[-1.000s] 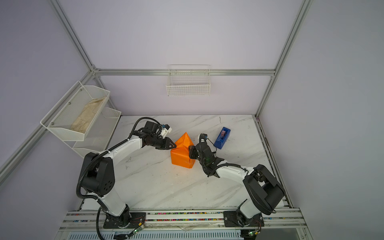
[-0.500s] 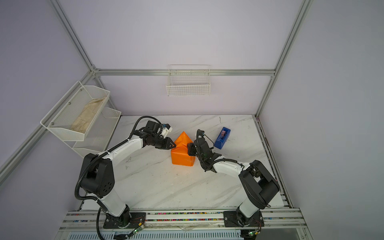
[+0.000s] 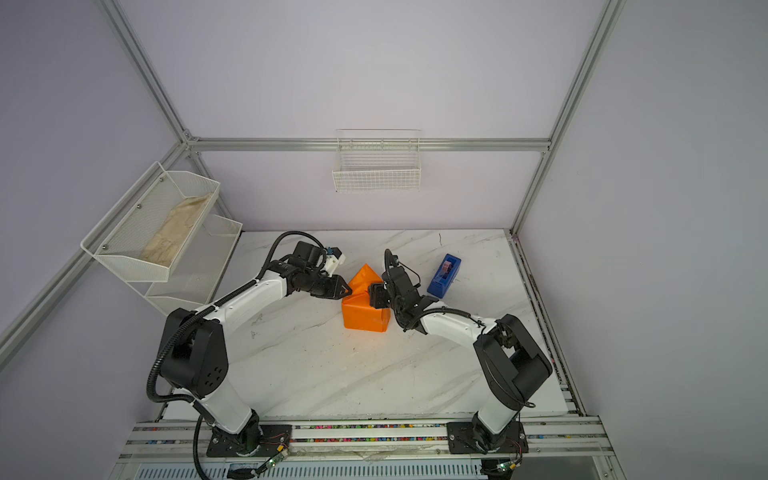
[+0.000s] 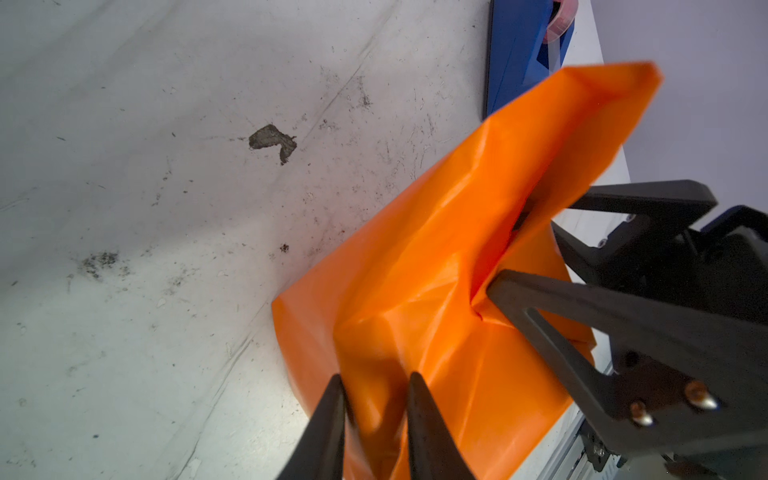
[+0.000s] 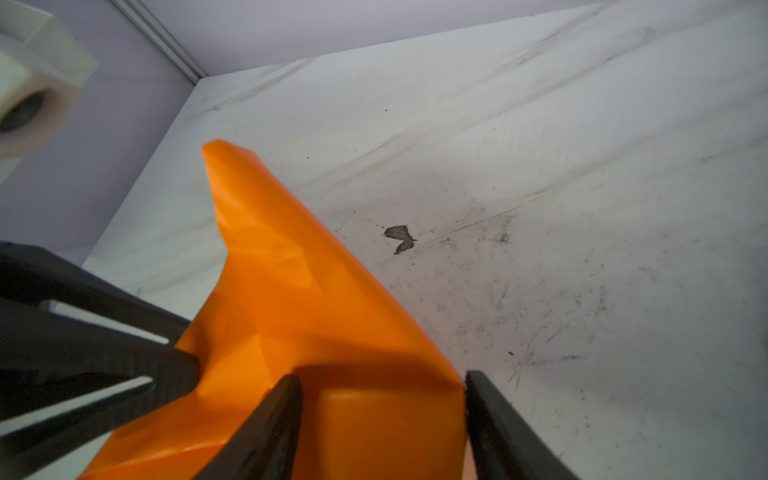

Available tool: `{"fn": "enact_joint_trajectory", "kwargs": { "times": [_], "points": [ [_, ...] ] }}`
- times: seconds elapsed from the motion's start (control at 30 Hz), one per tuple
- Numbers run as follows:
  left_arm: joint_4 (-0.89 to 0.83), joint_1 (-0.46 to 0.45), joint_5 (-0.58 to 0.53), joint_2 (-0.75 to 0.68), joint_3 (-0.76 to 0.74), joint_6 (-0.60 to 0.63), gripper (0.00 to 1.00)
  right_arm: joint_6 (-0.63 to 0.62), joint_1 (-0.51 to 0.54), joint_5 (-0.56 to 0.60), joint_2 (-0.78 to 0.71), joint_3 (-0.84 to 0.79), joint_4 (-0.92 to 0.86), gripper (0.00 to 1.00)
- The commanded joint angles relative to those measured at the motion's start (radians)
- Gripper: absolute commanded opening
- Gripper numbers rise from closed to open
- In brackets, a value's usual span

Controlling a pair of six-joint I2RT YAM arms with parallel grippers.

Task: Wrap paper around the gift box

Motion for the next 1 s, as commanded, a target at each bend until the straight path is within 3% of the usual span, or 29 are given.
{"fn": "enact_joint_trajectory", "kwargs": {
  "times": [0.0, 0.27, 0.5, 0.6, 0.8, 0.97],
  "points": [
    [-0.252, -0.026, -0.169, 0.085, -0.083, 0.049, 0.26, -0.038, 0.029, -0.058, 0.038, -0.007, -0.158, 0.71],
    [-0.267, -0.026, -0.171, 0.03, 0.027, 0.058, 0.28, -0.055, 0.029, -0.048, 0.051, -0.002, -0.195, 0.71],
    [-0.264, -0.023, -0.148, 0.002, 0.149, 0.13, 0.39, -0.06, 0.031, -0.051, 0.06, -0.004, -0.194, 0.71],
    [-0.25, -0.008, -0.099, 0.009, 0.198, 0.181, 0.44, -0.063, 0.031, -0.052, 0.06, -0.008, -0.192, 0.71],
    [-0.205, 0.008, 0.105, 0.041, 0.263, 0.33, 0.49, -0.064, 0.031, -0.057, 0.06, -0.011, -0.187, 0.71],
    [-0.192, 0.021, 0.154, 0.072, 0.306, 0.415, 0.52, -0.061, 0.031, -0.058, 0.053, -0.019, -0.18, 0.71]
  ]
}}
